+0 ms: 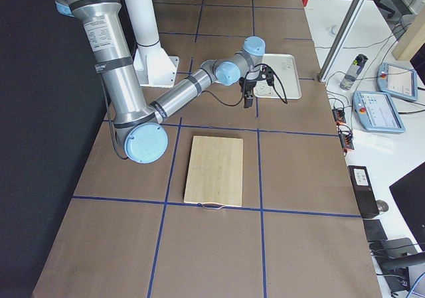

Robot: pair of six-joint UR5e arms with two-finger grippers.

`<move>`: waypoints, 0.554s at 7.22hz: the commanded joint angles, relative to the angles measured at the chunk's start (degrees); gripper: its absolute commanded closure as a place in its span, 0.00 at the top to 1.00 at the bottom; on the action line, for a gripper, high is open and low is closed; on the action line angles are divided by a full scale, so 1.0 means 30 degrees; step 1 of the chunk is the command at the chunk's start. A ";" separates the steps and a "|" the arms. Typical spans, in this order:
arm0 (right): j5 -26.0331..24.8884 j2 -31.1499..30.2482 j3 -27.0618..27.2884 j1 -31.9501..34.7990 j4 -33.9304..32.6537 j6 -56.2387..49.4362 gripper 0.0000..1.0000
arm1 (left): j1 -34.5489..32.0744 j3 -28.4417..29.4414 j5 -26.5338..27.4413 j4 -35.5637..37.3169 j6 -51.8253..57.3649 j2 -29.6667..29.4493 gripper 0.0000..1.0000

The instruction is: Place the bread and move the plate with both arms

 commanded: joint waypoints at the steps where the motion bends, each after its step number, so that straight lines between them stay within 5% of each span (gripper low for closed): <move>1: 0.0058 -0.3202 0.1049 0.2926 -0.1451 -0.7297 1.00 | 0.1556 -0.0301 -0.1407 -0.1035 -0.2418 -0.0244 1.00; 4: 0.1547 -0.6722 0.0934 0.6528 -0.1334 -1.3463 1.00 | 0.6819 -0.0481 -0.1118 -0.7789 -1.5049 -0.1640 1.00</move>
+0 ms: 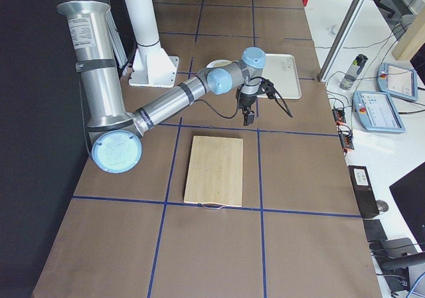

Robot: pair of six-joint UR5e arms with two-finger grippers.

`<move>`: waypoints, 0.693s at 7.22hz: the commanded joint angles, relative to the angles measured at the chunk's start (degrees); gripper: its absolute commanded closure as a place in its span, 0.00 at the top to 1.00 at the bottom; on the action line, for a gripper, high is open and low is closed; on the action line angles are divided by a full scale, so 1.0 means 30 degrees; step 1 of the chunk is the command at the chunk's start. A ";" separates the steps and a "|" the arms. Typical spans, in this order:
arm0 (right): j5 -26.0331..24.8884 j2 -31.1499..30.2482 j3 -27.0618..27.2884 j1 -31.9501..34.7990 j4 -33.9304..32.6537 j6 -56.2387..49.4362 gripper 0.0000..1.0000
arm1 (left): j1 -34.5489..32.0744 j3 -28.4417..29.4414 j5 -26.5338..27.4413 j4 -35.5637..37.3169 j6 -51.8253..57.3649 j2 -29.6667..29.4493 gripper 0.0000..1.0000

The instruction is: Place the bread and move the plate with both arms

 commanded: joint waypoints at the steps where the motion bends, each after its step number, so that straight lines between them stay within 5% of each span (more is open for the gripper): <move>1: 0.0968 -0.2656 -0.0108 0.3001 0.0045 -0.3722 1.00 | 0.3962 -0.0033 0.1358 -0.3912 -0.8924 -0.1863 1.00; 5: 0.0736 -0.3752 -0.1159 0.4539 0.0046 -0.4410 1.00 | 1.1143 0.0199 0.8007 -0.6721 -1.7700 -0.4741 1.00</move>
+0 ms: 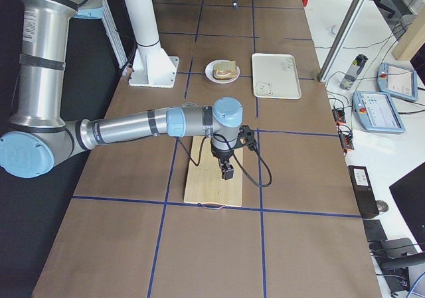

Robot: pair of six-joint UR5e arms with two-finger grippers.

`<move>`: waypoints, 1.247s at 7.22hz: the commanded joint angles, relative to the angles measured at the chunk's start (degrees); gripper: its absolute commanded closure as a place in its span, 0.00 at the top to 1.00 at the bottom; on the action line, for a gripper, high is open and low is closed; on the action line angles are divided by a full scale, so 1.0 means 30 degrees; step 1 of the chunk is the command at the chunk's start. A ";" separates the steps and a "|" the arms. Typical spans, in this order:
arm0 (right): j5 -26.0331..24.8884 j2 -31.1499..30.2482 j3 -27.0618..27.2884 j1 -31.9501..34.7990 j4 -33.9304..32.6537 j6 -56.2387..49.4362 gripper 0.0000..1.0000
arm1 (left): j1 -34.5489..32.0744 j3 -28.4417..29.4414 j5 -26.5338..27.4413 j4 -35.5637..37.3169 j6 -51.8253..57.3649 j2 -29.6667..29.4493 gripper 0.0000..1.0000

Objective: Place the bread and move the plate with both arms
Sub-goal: 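Reach the left gripper toward the rim of the white plate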

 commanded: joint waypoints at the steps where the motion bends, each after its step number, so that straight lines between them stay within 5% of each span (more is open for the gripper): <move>1: 0.0165 -0.0098 -0.0498 0.0096 0.0000 0.0114 1.00 | 0.3301 0.0573 0.3900 -0.3531 -0.4225 -0.0483 1.00; 4: 0.0196 -0.0098 -0.0556 0.0096 0.0000 0.0114 1.00 | 0.6239 0.3493 0.9357 -0.9564 -0.7576 -0.0918 1.00; 9: 0.0196 -0.0069 -0.0615 0.0096 0.0000 0.0114 1.00 | 0.7886 0.7457 1.1655 -1.3396 -0.9019 -0.3439 0.95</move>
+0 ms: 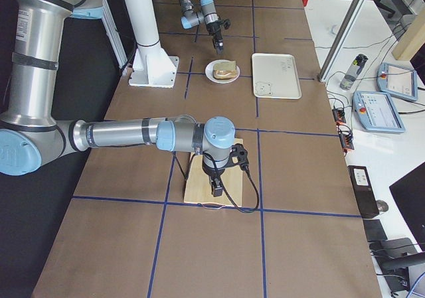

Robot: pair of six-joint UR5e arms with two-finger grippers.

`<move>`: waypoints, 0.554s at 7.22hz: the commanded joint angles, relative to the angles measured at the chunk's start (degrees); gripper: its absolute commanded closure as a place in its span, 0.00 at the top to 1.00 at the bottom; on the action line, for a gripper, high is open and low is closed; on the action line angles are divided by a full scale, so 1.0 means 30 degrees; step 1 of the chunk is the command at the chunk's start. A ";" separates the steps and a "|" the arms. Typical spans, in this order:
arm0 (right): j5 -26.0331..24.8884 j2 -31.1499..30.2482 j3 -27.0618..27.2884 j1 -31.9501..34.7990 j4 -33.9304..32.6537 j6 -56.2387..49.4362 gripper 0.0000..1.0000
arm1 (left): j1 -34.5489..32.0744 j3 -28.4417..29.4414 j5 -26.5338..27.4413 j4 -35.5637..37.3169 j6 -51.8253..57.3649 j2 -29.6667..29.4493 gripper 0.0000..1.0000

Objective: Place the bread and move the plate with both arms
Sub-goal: 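Reach the left gripper toward the rim of the white plate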

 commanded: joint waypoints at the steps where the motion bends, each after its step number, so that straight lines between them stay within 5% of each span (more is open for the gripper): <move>1: 0.0000 0.0013 0.0000 -0.0001 0.0013 0.0001 1.00 | 0.0245 0.1050 0.0295 -0.0405 -0.0027 -0.0513 0.88; 4: 0.0000 0.0013 0.0000 -0.0001 0.0013 0.0001 1.00 | 0.0479 0.1932 0.0412 -0.0406 -0.0027 -0.1275 0.57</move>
